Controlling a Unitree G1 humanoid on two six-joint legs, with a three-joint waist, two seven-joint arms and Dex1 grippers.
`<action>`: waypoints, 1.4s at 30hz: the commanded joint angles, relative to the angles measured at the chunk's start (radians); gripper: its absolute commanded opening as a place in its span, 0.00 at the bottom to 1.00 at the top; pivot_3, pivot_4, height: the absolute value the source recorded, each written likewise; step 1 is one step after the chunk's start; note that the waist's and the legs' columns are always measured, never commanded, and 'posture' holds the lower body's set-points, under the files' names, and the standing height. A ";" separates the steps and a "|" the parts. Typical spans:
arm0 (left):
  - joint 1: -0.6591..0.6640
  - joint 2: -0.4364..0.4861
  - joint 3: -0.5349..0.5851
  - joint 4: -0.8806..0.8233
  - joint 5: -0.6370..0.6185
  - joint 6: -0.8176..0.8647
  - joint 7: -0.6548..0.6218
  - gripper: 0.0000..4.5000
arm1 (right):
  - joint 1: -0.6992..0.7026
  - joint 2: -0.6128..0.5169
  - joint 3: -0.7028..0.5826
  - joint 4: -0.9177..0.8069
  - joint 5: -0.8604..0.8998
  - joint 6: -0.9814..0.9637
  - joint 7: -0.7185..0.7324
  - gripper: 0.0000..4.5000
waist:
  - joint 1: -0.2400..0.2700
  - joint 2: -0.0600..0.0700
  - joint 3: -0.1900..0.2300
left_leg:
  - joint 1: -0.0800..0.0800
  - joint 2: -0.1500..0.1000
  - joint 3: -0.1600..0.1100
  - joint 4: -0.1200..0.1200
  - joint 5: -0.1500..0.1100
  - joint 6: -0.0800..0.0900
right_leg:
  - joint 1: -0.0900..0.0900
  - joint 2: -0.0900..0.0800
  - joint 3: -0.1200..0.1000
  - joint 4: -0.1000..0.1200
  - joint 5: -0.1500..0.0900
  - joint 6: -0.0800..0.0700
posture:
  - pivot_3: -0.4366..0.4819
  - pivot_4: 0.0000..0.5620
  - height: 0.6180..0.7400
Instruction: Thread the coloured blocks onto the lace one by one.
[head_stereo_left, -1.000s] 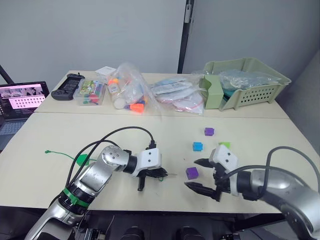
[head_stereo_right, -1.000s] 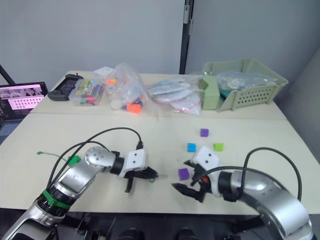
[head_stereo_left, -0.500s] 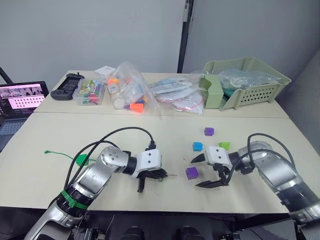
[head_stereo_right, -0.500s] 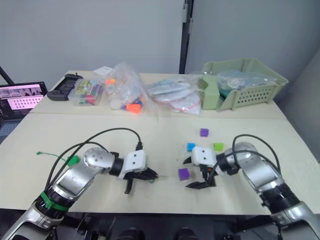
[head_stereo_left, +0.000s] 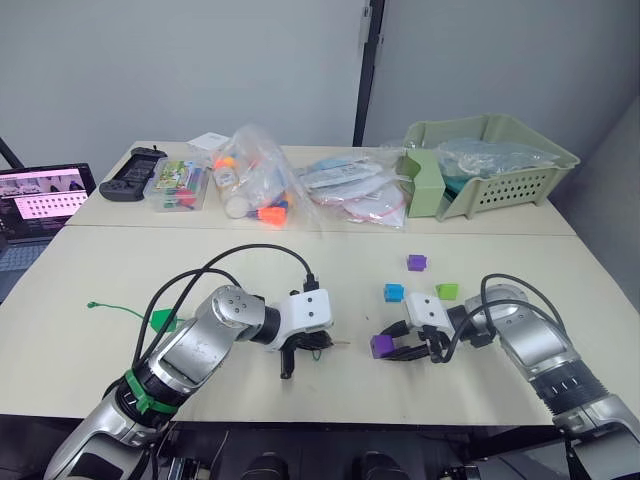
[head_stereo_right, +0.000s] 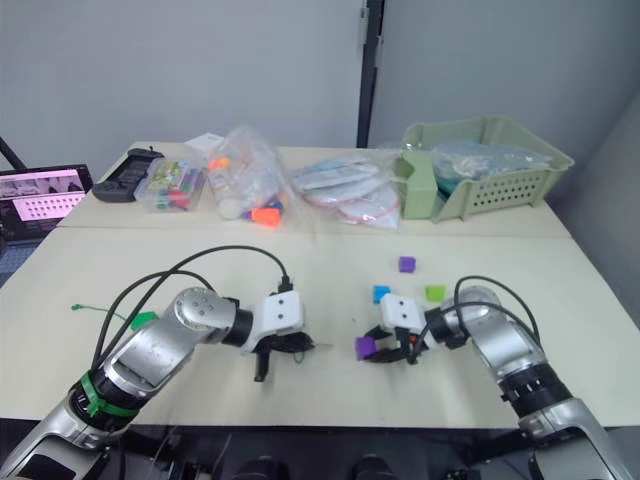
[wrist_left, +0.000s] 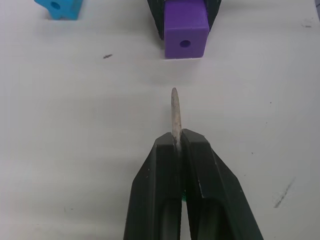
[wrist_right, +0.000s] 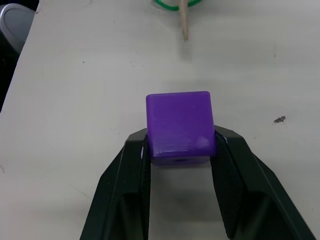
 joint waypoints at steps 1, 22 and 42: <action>-0.037 -0.015 -0.024 -0.019 0.010 0.020 0.020 0.00 | 0.027 0.015 -0.036 -0.099 0.011 0.076 -0.063 0.26 | 0.000 0.000 0.000 | 0.000 0.000 0.000 0.000 0.000 0.000 | 0.000 0.000 0.000 0.000 0.000 0.000 | 0.48 0.27 1.00; -0.070 -0.069 -0.072 0.019 0.006 0.004 0.068 0.00 | 0.067 0.023 -0.024 -0.235 0.011 0.217 -0.111 0.26 | 0.005 0.000 0.000 | -0.001 -0.001 0.000 0.001 0.000 0.000 | 0.000 0.000 0.000 0.000 0.000 0.000 | 0.48 0.27 1.00; -0.072 -0.079 -0.076 -0.003 -0.002 0.023 0.087 0.00 | 0.089 0.002 -0.030 -0.289 0.017 0.272 -0.127 0.26 | 0.006 0.000 0.000 | -0.001 -0.001 0.000 0.001 0.000 0.000 | 0.000 0.000 0.000 0.000 0.000 0.000 | 0.48 0.27 1.00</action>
